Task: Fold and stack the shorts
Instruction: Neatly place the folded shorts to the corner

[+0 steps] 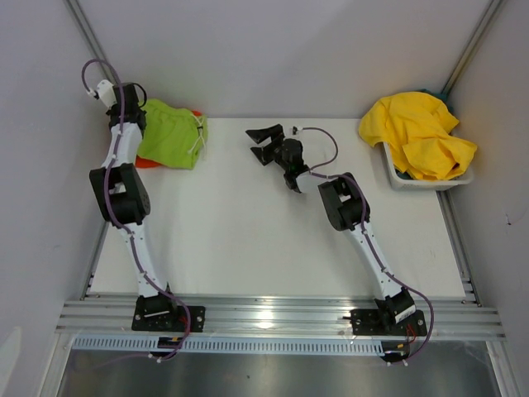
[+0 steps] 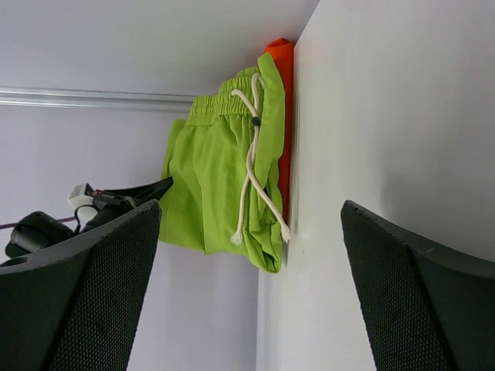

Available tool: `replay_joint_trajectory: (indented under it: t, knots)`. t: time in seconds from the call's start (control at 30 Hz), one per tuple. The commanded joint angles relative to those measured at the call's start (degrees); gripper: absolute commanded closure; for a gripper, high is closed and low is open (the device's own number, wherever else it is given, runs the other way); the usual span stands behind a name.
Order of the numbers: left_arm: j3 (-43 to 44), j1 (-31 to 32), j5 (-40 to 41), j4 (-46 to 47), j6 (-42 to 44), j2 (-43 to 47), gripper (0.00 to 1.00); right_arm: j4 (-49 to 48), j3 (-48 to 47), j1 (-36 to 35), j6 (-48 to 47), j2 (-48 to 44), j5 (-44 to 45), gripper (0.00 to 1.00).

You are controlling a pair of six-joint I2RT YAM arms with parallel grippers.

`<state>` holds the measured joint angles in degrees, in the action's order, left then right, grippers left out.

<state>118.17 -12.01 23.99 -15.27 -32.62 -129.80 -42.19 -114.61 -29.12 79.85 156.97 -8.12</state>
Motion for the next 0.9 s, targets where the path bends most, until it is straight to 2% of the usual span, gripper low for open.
replay_joint_trajectory:
  t: [0.0, 0.17, 0.37, 0.4, 0.43, 0.47, 0.5, 0.57, 0.63, 0.87]
  knots:
    - [1.7, -2.2, 4.3, 1.9, -2.1, 2.5, 1.0, -0.4, 1.1, 0.6, -1.5, -3.3, -0.8, 0.01]
    - [1.9, -3.1, 8.4, -0.7, -3.3, 1.6, 1.0, -1.0, 1.5, 0.7, -1.4, -3.3, -0.9, 0.01]
    - [3.9, -4.5, 2.6, -2.1, -6.7, -3.3, 0.9, -1.8, 2.1, 0.9, -1.2, -3.3, -1.3, 0.01]
    - [5.4, -4.6, 1.9, -2.8, -7.2, -4.1, 0.86, -1.9, 2.2, 1.1, -1.2, -3.3, -1.4, 0.01]
    - [6.3, -4.9, 0.6, -4.1, -7.6, -5.7, 0.67, -2.1, 2.4, 1.2, -1.2, -3.3, -1.5, 0.0]
    - [7.0, -5.0, -0.2, -4.4, -8.2, -6.4, 0.57, -2.4, 2.7, 1.2, -1.1, -3.4, -1.5, 0.01]
    - [7.5, -5.1, -0.6, -4.9, -8.4, -7.4, 0.33, -2.7, 3.0, 1.4, -0.8, -3.5, -1.5, 0.01]
    - [9.3, -5.2, -0.7, -6.5, -9.0, -8.3, 0.11, -3.4, 3.4, 1.6, -0.6, -3.5, -1.9, 0.01]
    - [10.0, -5.1, -1.0, -7.2, -8.8, -8.7, 0.01, -3.3, 3.6, 1.8, -0.7, -3.7, -2.1, 0.01]
    - [12.6, -5.0, 0.4, -10.5, -6.9, -6.7, 0.01, -1.5, 4.0, 2.0, -1.9, -4.8, -3.8, 0.01]
